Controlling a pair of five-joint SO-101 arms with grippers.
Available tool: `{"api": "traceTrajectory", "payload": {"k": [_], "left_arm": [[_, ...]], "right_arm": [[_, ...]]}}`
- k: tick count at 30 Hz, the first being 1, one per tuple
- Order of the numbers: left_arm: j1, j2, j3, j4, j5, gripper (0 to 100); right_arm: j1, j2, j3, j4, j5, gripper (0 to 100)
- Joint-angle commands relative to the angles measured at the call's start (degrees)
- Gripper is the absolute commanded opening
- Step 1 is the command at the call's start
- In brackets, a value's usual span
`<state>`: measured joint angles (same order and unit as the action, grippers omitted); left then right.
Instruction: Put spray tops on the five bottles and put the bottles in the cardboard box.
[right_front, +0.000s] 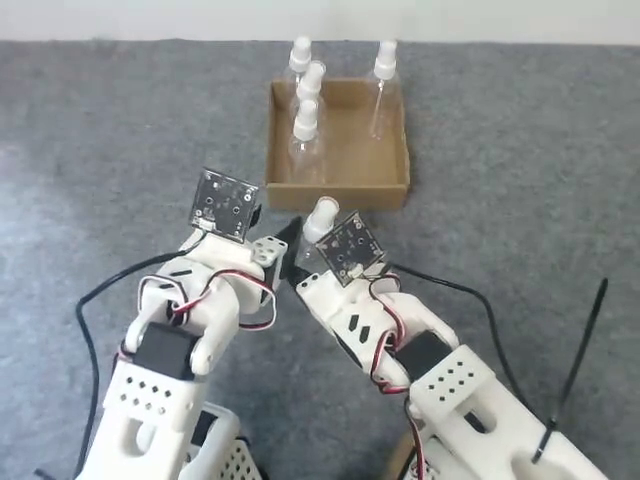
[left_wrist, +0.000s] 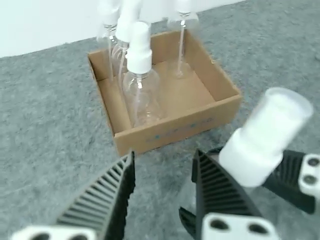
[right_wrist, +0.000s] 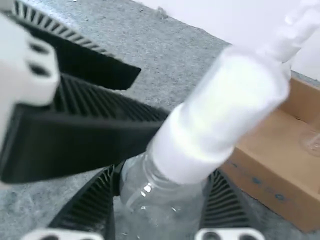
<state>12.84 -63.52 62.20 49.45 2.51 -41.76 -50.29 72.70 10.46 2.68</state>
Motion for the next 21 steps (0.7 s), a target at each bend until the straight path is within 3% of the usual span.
{"api": "traceTrajectory", "payload": {"k": [1, 5, 10, 21], "left_arm": [[-2.0, -1.1, -3.7, 1.1, -0.8, 18], [-9.0, -5.8, -4.3, 1.3, 2.5, 18], [-13.7, -15.8, -3.4, 7.7, 3.1, 18], [-18.5, -41.4, 13.1, 9.1, 3.1, 18]], "right_arm": [[4.4, -2.3, -6.7, -0.1, -0.4, 6.1], [10.0, -2.2, -11.5, -0.1, -0.4, 6.1], [13.8, 0.4, -19.8, -0.1, -0.2, 6.1], [21.5, 32.4, -45.7, -0.8, -0.6, 6.1]]}}
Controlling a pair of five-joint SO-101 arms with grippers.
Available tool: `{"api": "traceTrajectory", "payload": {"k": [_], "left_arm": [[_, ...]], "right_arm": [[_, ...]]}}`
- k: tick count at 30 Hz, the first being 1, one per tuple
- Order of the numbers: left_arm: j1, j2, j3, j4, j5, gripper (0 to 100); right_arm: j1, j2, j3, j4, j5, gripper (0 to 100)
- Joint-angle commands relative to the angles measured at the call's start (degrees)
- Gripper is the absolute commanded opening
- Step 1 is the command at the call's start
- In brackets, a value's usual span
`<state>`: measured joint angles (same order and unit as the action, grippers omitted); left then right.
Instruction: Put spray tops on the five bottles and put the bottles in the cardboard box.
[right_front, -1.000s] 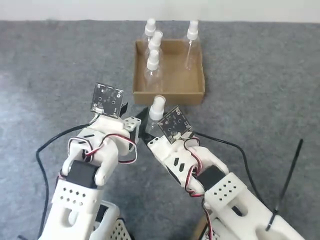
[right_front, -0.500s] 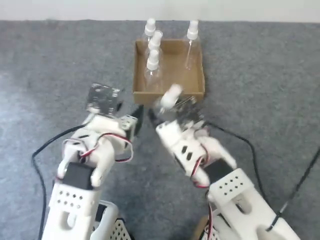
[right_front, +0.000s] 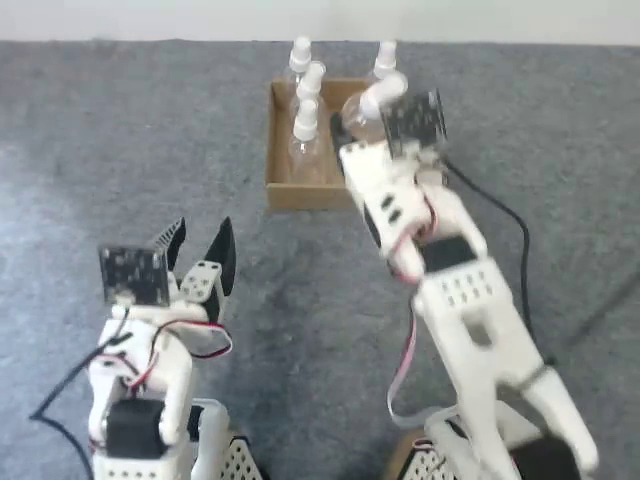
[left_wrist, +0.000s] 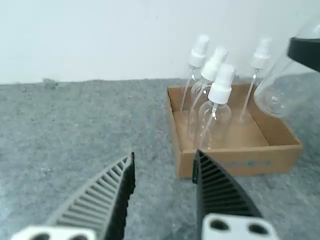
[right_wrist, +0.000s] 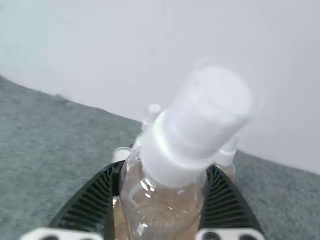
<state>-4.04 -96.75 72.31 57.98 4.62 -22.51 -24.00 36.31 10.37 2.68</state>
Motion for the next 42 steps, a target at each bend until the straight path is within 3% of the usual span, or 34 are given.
{"api": "traceTrajectory", "payload": {"k": [1, 7, 14, 24, 31, 42], "left_arm": [[-2.0, -8.5, 3.6, 0.5, 1.0, 18], [-3.9, -6.2, 3.9, 0.5, 1.0, 18], [-4.5, -6.2, 4.0, 0.6, 1.0, 18], [-4.5, -6.2, 4.1, 0.6, 1.0, 18], [-4.5, -6.2, 4.1, 0.6, 1.0, 18], [-4.5, -6.2, 4.2, 0.7, 1.0, 18]], "right_arm": [[2.5, 8.8, -11.3, -0.7, -0.6, 6.1], [4.3, 24.4, -18.0, -8.1, -0.5, 6.1], [5.0, 37.1, -22.2, -9.2, -0.5, 6.1], [5.6, 42.2, -23.6, -8.7, -0.2, 7.3], [5.6, 42.2, -23.6, -7.2, -0.2, 24.7], [5.1, 37.5, -23.6, -0.2, -0.4, 34.4]]}}
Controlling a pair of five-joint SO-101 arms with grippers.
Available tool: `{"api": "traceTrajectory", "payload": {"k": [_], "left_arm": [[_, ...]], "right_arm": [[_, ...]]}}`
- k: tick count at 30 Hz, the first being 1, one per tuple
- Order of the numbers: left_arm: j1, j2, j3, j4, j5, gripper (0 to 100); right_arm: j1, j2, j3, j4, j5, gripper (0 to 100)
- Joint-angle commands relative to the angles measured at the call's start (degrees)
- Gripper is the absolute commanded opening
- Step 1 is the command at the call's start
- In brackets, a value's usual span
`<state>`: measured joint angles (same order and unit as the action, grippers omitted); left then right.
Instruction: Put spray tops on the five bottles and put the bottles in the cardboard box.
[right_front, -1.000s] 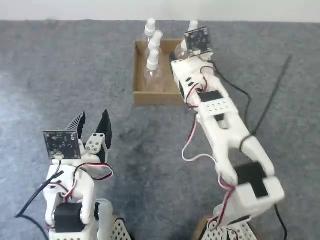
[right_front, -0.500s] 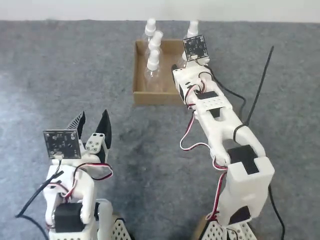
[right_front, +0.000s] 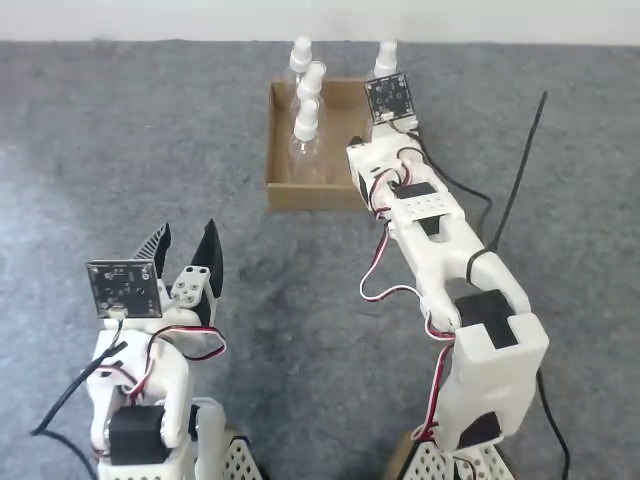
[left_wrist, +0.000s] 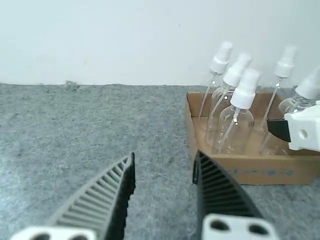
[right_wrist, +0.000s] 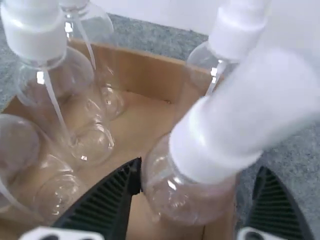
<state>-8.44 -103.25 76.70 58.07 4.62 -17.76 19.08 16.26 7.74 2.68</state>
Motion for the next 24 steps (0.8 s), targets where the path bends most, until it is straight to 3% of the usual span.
{"api": "traceTrajectory", "payload": {"k": [1, 12, 24], "left_arm": [[-0.1, 0.3, -0.2, 0.6, 1.0, 18], [0.0, 0.3, -0.2, 1.3, 1.0, 18], [0.4, 0.3, -0.2, 1.3, 1.0, 18]], "right_arm": [[0.3, -6.1, -3.6, 3.1, -0.5, 35.1], [-0.6, -15.0, -3.3, 13.4, -0.7, 36.1], [-0.7, -36.7, 3.3, 42.6, -4.0, 34.6]]}}
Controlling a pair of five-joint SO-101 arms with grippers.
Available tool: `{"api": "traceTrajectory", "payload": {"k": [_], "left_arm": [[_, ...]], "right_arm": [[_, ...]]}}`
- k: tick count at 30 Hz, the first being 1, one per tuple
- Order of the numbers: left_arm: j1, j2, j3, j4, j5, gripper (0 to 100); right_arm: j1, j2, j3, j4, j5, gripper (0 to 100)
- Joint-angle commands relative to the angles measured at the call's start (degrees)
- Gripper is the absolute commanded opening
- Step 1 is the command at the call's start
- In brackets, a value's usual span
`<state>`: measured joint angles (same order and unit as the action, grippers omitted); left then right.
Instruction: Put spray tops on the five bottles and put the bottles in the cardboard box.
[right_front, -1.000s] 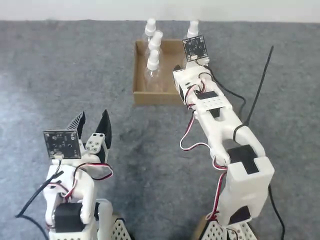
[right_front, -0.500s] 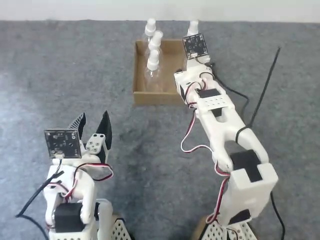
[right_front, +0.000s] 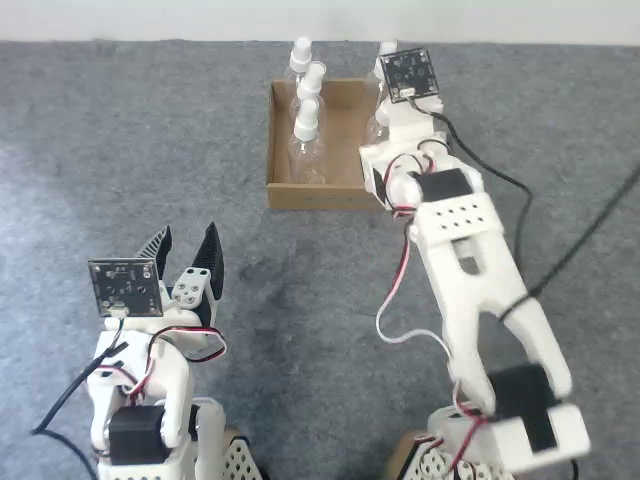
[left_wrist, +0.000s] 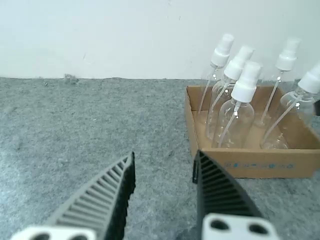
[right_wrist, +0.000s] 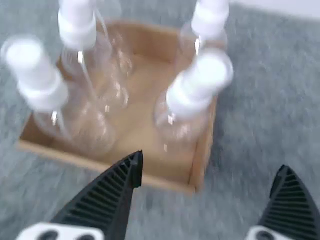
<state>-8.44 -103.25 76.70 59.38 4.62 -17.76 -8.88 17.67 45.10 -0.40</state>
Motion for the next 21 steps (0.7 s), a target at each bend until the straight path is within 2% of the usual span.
{"api": "traceTrajectory", "payload": {"k": [1, 6, 8, 12, 21], "left_arm": [[0.4, 0.3, 0.1, 0.0, 1.0, 18], [0.4, 0.2, 3.3, 0.0, 1.1, 17], [0.4, 0.2, 3.5, 0.0, 2.6, 13], [0.8, 0.2, 3.3, -0.4, 3.3, 1], [1.7, 0.2, 3.8, 2.5, 1.7, 1]], "right_arm": [[-0.8, -11.5, 4.2, 6.4, -0.9, 32.1], [-0.3, -28.2, 19.3, 6.5, -0.5, 8.4], [0.9, -35.1, 25.1, 6.1, -0.5, 2.3], [4.4, -48.7, 35.5, 6.1, -0.4, 1.7], [10.4, -75.0, 56.2, 4.0, -0.4, 1.3]]}}
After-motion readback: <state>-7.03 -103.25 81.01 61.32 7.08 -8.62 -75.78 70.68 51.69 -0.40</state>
